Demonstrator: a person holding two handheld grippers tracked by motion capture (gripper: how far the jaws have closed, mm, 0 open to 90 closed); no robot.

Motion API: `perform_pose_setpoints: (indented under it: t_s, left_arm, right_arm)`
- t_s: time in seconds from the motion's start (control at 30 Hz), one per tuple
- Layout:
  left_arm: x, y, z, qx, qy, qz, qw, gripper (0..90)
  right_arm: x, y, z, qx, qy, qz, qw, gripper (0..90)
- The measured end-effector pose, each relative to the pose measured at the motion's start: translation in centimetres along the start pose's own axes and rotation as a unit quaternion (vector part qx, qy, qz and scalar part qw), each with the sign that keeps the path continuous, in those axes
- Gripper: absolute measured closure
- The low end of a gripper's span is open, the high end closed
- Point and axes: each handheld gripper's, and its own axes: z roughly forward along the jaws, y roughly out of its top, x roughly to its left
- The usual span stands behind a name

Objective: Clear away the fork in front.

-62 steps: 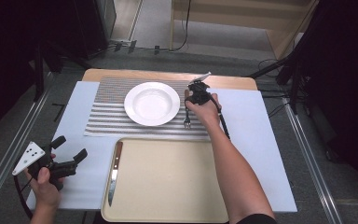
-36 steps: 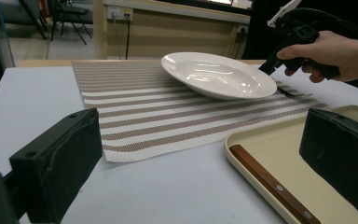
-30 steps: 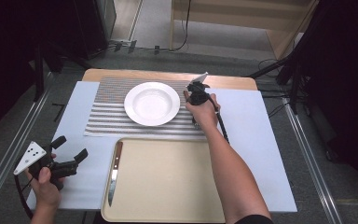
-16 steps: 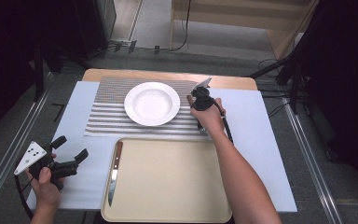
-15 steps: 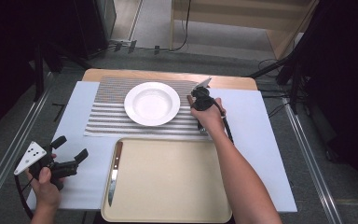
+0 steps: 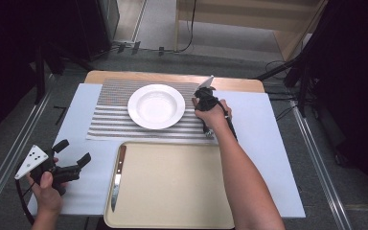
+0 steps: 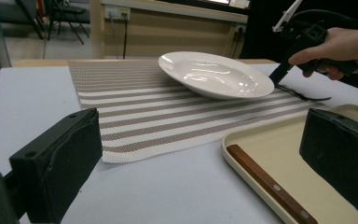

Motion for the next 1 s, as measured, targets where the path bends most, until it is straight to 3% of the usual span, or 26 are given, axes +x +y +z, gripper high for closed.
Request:
perform_pose_setpoints:
  t_s: [0.17,0.33,0.47,0.57,0.87,1.0]
  left_arm:
    - [0.0,0.1,0.0,0.001,0.005,0.000,1.0000,0.0]
    - [0.0,0.1,0.1,0.003,0.008,0.002,1.0000,0.0]
    - [-0.1,0.6,0.0,-0.006,-0.007,-0.017,0.9998,0.0]
    - [-0.4,1.1,-0.1,-0.010,-0.009,-0.012,0.9998,0.0]
    - [-0.9,1.6,0.1,-0.007,-0.015,-0.007,0.9998,0.0]
    - [-0.8,1.7,0.1,-0.005,-0.027,-0.018,0.9994,0.0]
  right_arm:
    - [-0.5,0.2,0.1,0.007,0.015,-0.001,0.9999,73.3]
    - [0.0,0.5,0.1,0.017,0.001,0.001,0.9998,74.7]
    - [0.0,0.5,0.1,0.015,0.001,-0.003,0.9999,76.0]
    - [0.2,0.4,0.1,0.010,-0.009,-0.015,0.9998,76.2]
    - [0.1,0.2,0.0,0.005,-0.003,-0.016,0.9999,76.5]
    - [0.0,0.1,0.0,0.001,0.002,-0.019,0.9998,76.6]
